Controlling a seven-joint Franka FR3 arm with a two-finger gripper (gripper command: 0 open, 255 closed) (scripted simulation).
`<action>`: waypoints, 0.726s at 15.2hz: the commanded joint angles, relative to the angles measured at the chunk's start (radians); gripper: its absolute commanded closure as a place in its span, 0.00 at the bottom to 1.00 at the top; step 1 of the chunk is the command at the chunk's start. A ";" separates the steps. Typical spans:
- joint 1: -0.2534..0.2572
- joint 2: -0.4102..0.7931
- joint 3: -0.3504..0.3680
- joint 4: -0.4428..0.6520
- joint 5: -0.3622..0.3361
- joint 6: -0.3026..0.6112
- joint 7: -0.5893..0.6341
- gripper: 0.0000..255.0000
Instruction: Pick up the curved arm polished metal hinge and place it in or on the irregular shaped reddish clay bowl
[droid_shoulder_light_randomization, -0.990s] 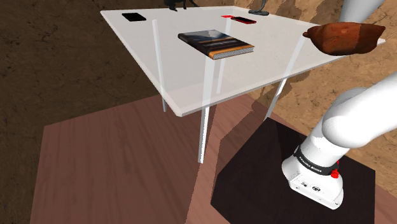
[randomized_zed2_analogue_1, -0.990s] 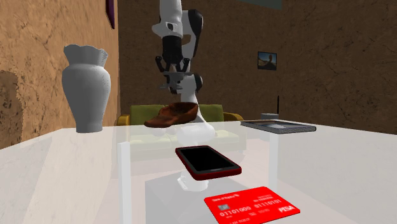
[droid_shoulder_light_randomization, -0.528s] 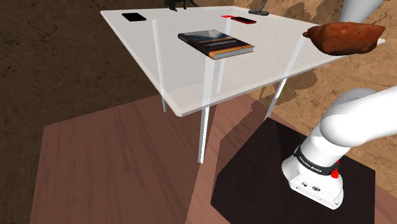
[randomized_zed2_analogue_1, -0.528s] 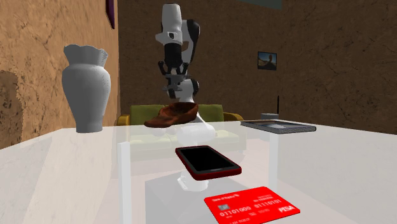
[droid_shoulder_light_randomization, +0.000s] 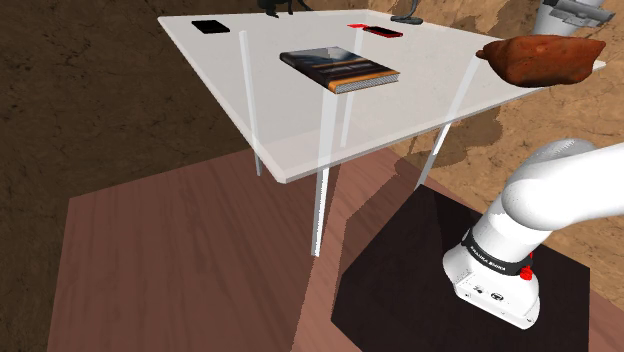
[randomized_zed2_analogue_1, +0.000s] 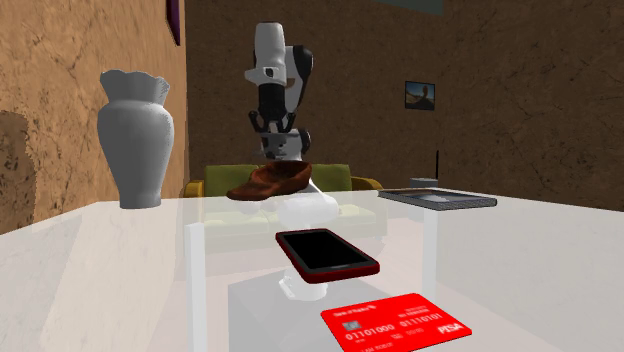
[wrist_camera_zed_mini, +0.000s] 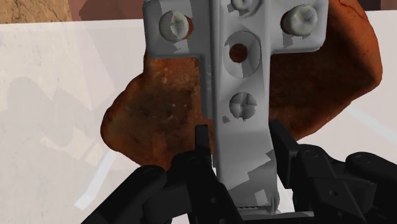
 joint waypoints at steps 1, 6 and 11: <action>-0.004 -0.021 0.000 -0.045 -0.003 0.024 0.005 1.00; -0.012 -0.060 -0.004 -0.129 -0.012 0.069 0.013 1.00; -0.012 -0.060 -0.004 -0.128 -0.012 0.069 0.013 1.00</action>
